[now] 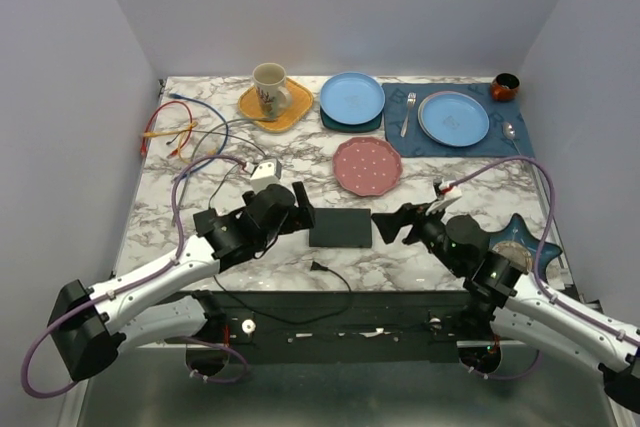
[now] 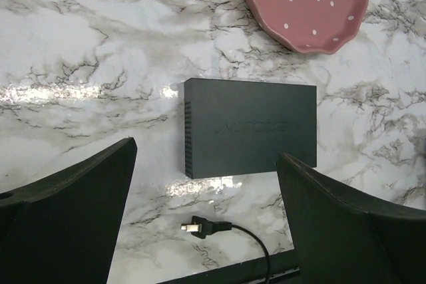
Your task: Pull the plug from the switch port
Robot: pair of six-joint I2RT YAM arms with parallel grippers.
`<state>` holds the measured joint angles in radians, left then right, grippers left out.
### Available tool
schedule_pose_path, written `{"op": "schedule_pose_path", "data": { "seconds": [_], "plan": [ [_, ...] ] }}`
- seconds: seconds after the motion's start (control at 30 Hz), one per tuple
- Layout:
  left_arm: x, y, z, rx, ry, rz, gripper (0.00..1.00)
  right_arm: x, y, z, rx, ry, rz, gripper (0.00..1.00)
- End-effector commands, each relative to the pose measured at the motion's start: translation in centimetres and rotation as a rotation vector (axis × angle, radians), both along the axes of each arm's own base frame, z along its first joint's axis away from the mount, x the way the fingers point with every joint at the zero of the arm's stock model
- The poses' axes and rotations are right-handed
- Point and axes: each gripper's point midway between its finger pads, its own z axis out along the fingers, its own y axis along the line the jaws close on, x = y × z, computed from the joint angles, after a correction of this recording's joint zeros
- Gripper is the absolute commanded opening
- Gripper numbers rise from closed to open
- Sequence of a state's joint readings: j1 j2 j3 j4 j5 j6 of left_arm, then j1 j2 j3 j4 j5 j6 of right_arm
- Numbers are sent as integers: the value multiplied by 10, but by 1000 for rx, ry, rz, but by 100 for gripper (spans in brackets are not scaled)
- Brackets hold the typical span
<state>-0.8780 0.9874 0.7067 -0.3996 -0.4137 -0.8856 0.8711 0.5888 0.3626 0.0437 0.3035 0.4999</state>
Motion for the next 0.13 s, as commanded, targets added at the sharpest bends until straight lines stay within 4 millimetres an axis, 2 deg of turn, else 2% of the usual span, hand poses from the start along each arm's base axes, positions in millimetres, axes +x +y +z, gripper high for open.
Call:
{"op": "schedule_pose_path", "data": {
  "seconds": [0.0,0.1],
  "plan": [
    [-3,1,7,4,-31,-50,99,3,4,28,36,-36,1,100],
    [-3,7,11,-9,-50,-38,99,1,3,27,12,-29,5,100]
  ]
}}
